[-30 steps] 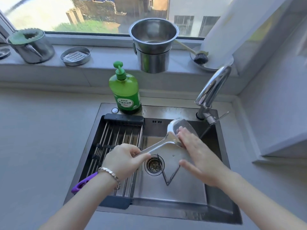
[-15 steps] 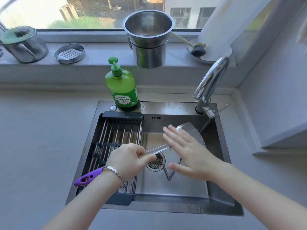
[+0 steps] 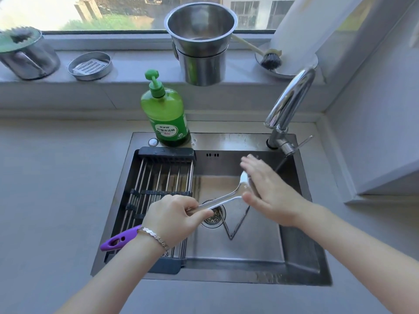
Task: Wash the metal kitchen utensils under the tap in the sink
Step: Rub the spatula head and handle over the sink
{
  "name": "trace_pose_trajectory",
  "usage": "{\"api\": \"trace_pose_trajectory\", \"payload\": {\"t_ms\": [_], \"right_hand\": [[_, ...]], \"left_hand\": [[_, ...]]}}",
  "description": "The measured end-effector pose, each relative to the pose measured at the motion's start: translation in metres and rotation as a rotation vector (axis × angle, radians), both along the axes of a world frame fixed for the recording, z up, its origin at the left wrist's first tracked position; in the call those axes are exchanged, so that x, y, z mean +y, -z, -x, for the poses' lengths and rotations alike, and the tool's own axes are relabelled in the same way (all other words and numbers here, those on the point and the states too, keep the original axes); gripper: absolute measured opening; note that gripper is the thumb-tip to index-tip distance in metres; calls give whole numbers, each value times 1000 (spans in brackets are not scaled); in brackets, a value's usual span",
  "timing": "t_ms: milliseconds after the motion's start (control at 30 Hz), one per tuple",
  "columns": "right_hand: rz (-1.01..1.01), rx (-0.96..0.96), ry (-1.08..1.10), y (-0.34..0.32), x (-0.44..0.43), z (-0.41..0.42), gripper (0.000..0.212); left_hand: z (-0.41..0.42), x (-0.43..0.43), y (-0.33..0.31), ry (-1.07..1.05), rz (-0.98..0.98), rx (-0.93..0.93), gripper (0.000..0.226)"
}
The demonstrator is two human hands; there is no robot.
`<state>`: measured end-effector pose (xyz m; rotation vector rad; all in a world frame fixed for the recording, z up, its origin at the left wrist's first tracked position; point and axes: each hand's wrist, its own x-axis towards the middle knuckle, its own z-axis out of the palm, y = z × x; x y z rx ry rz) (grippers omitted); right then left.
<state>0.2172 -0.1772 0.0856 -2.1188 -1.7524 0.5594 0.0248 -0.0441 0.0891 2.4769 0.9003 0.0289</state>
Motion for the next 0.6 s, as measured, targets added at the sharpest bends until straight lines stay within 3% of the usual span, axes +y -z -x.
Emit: {"api": "trace_pose_trajectory", "payload": {"t_ms": [100,200,367,467,600], "right_hand": [[-15,-87,-213,6,-4,13,84],[-25,-17,20,5,-3,-1,99],[-47,-145,-160,10,-8,21,89],[-24,-42,77,16,-15,6,102],[-19,-177,-79,20,-18,28,87]], "left_hand": [[1,-1,3,27,-21,27,48],[0,-3,5,-4,-10,-21,49],[1,-3,9,-78,67,-41,46],[3,-2,13,-128,139,-57,47],[5,-2,18,-160,164,-54,45]]}}
